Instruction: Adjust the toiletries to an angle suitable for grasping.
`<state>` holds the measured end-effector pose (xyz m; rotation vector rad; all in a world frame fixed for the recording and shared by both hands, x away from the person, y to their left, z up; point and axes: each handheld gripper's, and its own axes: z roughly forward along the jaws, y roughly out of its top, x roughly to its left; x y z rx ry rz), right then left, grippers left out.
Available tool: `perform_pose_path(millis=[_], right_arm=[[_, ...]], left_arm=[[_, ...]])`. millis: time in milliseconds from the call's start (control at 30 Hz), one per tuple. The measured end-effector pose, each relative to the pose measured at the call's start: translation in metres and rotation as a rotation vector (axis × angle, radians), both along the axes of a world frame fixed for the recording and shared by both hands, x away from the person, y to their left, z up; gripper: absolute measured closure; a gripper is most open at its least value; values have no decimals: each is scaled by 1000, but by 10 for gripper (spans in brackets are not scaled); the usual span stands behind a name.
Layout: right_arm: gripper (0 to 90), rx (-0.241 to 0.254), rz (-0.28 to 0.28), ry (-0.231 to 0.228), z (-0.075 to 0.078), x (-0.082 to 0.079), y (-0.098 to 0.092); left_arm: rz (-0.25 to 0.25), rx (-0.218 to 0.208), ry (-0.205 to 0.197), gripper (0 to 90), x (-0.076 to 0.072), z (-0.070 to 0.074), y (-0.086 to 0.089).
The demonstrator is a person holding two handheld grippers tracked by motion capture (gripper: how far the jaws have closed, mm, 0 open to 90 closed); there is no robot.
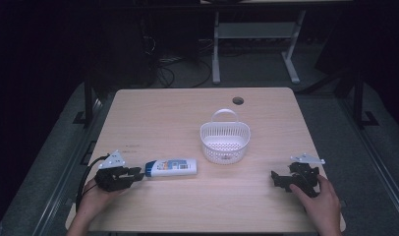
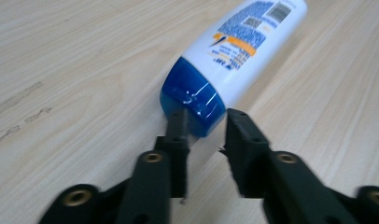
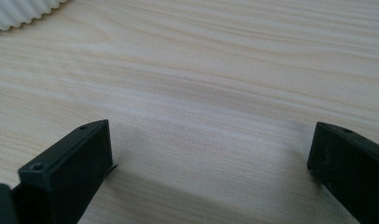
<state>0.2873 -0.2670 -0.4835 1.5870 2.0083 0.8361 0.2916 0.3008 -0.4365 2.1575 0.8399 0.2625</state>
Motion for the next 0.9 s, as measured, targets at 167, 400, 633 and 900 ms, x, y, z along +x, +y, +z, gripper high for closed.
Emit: perform_pose_path(millis=[167,400,633,900], right_arm=[[0,0,0,0,0,0,0],[0,0,0,0,0,0,0],[0,0,0,0,0,0,0],[0,0,0,0,0,0,0]], left_arm=[[-5,-16,7,900,3,7,-1],[-4,0,15,900,15,14,-4],[-15,16,25,900,28,18,-9],[-1,20,34,900,52,18,-19]])
